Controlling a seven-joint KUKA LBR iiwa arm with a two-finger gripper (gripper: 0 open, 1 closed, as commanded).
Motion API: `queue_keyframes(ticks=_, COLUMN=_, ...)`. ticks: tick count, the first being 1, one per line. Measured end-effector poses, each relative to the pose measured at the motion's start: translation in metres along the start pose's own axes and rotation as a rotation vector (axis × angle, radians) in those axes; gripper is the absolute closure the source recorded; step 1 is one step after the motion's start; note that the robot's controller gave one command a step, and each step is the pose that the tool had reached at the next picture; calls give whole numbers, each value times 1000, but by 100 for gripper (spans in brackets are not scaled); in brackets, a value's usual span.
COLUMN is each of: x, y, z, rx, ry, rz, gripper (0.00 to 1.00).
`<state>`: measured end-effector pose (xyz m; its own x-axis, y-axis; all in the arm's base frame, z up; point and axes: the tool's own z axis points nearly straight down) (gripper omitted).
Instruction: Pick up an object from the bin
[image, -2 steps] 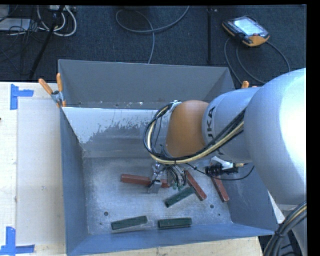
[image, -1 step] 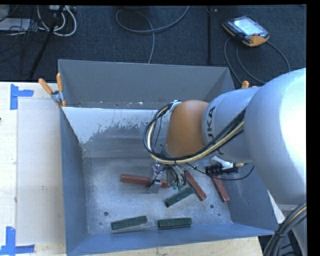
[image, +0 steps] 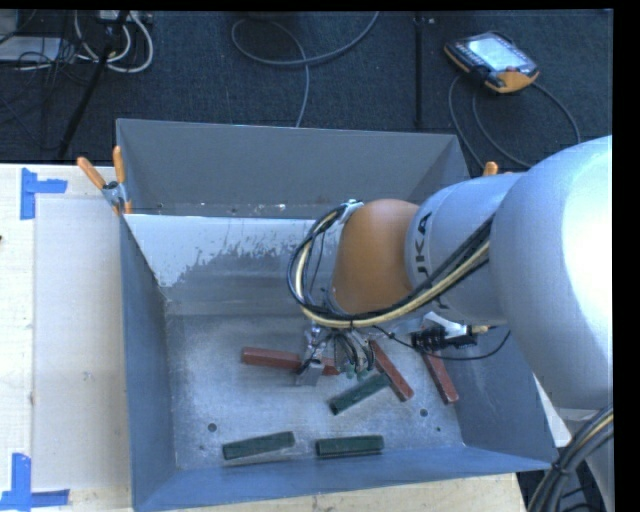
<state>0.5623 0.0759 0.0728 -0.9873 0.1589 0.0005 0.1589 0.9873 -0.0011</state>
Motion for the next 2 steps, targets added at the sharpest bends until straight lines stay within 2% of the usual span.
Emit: queue_keyframes(ticks=2, x=1, y=0, z=-23, rx=0, ry=3, rz=-1, gripper=100)
